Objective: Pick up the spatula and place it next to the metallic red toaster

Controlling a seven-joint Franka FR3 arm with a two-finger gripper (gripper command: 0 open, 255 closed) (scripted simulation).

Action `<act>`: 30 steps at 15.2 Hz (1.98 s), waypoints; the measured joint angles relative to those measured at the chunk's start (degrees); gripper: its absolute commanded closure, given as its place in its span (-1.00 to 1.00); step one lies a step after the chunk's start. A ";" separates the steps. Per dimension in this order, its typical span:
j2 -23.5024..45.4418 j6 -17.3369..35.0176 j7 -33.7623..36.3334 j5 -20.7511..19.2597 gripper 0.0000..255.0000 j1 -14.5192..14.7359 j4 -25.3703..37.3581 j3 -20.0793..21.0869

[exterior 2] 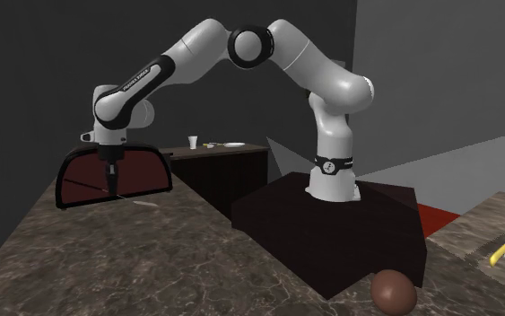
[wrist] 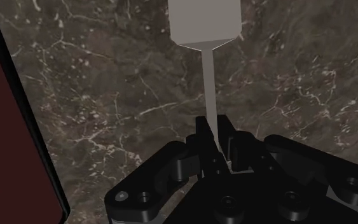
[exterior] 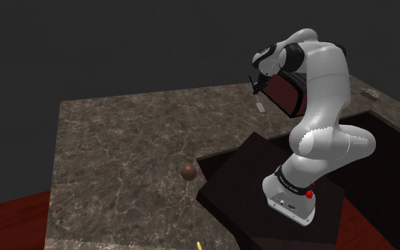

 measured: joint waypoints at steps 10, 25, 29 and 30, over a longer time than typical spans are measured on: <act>5.84 3.62 -0.44 0.98 1.00 -0.80 2.30 1.19; 8.29 4.87 -0.63 1.30 -1.00 -1.21 3.56 1.65; 4.81 3.90 -0.64 0.98 -1.00 -0.65 0.98 1.10; 3.52 3.41 -0.58 0.82 -1.00 -0.43 0.19 0.86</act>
